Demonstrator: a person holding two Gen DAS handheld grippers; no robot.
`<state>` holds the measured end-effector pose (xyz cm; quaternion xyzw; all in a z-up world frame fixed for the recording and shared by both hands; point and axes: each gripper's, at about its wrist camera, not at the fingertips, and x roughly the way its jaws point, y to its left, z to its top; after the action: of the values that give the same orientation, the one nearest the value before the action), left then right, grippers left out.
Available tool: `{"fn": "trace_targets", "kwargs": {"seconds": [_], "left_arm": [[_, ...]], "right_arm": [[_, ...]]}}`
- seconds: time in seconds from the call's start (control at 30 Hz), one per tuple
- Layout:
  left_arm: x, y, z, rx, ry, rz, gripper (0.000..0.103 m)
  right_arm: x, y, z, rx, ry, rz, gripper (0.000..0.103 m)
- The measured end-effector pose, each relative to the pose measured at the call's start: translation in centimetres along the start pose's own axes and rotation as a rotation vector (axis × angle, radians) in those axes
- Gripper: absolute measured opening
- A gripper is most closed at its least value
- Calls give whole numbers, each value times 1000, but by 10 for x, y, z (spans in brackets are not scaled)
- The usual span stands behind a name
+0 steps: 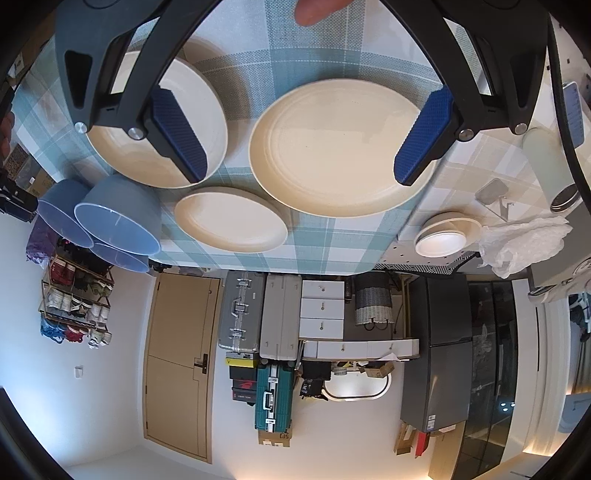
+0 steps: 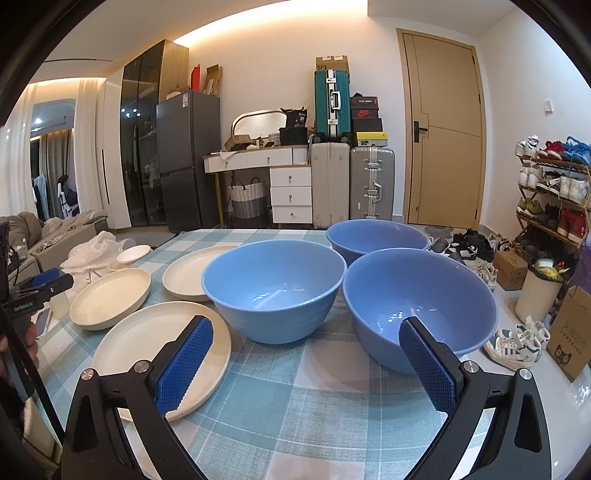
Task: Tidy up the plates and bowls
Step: 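Move the left tool toward a large cream plate while the right tool approaches another plate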
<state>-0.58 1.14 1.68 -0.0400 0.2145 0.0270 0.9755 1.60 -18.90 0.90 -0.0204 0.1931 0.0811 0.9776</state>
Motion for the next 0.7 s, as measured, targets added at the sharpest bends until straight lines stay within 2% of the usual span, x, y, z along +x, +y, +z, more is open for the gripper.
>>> {"fn": "trace_targets", "kwargs": {"seconds": [0.27, 0.43, 0.7], "left_arm": [[-15, 10, 22, -13, 15, 46, 101], [-26, 18, 31, -35, -5, 65, 101], [-33, 28, 46, -62, 25, 139, 101]], "right_arm": [[-12, 20, 30, 26, -25, 92, 103], [-14, 40, 50, 8, -7, 150, 103], [-9, 73, 78, -34, 32, 233, 103]]}}
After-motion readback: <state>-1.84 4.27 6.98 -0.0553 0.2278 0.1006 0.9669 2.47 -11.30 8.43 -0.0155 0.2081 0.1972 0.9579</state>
